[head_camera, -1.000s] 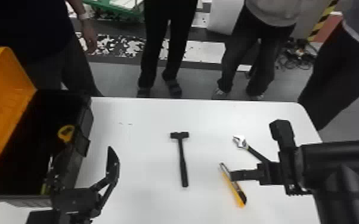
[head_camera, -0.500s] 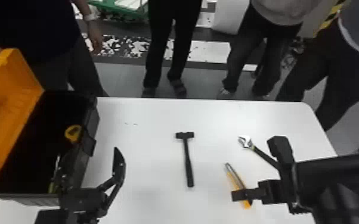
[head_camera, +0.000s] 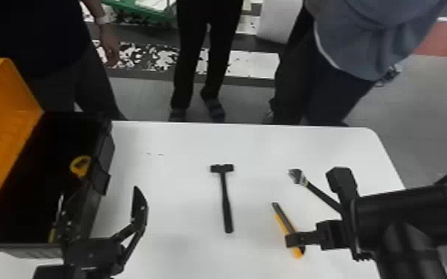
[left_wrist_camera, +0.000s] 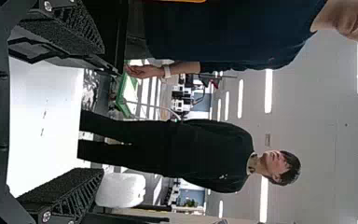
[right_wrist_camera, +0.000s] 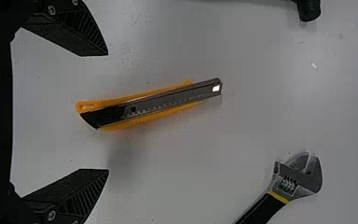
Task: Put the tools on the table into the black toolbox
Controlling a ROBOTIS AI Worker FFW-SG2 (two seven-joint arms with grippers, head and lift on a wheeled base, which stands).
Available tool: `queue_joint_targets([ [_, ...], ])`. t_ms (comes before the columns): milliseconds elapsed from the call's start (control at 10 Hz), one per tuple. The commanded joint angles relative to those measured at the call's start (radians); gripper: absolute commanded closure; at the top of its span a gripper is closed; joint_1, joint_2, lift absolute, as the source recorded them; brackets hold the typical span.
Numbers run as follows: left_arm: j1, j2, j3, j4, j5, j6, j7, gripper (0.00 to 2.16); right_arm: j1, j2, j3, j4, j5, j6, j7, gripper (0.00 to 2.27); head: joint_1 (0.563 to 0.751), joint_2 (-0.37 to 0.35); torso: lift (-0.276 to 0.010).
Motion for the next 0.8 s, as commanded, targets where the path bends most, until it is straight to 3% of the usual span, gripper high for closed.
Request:
queue_joint_targets([
  [0, 0.000, -0.001, 0.000, 0.001, 0.000, 0.000, 0.000, 0.10, -0.025, 0.000, 0.021, 0.029, 0.011, 0.002, 0.000, 0.13, 0.695, -0.090, -0.039],
  [700, -0.005, 0.000, -0.003, 0.010, -0.001, 0.000, -0.005, 0.10, -0.048, 0.008, 0.076, 0.084, 0.064, 0.002, -0.023, 0.21, 0.695, -0.087, -0.039],
])
